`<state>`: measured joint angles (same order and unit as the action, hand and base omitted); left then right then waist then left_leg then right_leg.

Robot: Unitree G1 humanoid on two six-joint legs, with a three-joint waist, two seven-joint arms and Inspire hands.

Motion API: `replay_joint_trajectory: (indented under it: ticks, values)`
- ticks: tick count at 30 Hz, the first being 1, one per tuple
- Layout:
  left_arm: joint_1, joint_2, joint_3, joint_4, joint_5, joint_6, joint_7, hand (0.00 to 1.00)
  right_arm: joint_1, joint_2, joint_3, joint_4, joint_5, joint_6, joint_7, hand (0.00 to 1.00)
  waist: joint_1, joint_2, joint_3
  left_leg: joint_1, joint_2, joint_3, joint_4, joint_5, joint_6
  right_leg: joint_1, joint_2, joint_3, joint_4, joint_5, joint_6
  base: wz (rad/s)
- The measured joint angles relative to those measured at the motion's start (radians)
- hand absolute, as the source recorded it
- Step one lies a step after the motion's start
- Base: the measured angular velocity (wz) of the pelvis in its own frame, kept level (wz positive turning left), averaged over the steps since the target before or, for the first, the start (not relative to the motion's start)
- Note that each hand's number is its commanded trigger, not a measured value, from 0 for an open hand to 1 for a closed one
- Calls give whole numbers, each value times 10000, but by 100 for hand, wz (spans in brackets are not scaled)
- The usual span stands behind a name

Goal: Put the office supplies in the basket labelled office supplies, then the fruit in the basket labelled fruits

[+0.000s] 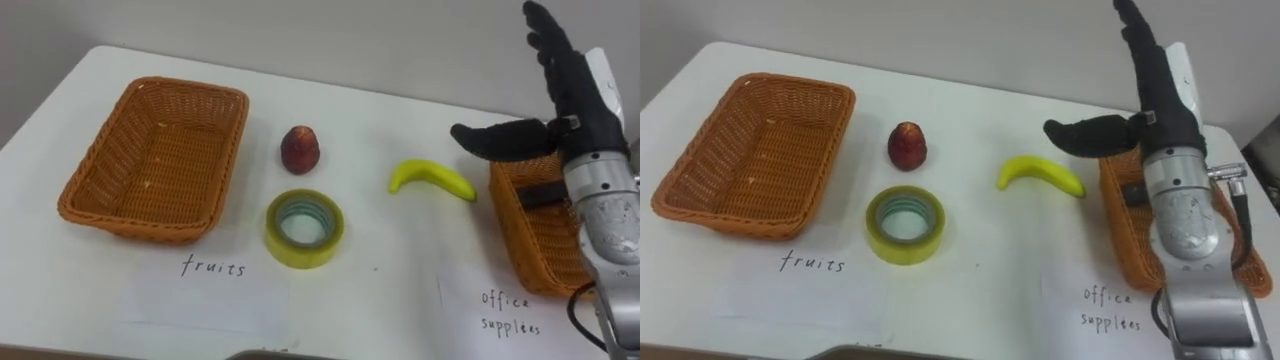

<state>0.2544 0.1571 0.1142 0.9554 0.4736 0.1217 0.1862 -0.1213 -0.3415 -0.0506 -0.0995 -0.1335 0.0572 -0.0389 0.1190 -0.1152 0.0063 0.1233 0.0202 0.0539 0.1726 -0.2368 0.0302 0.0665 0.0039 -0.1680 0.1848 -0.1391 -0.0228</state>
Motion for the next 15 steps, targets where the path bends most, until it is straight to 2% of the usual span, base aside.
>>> replay_joint_trajectory:
  ticks: [4,7,15]
  values:
    - [-61,-80,-8,41,-3,-8,1,0,-177,1,317,19,232,-46,173,0,114,113,40,-40,-6,-11,-22,0,-1,9,4,-49,-14,0,1,1]
    - [-115,-70,-116,6,2,-6,-6,0,-181,4,405,20,408,-48,365,0,173,151,41,-97,-12,-41,-22,-1,-1,-23,-9,-163,-19,-1,1,4]
    - [-288,-94,-217,-23,-15,26,-14,0,-199,37,1390,522,186,-3,808,0,313,103,-54,-169,-10,-52,40,2,-5,-23,-10,-287,-127,0,1,3]
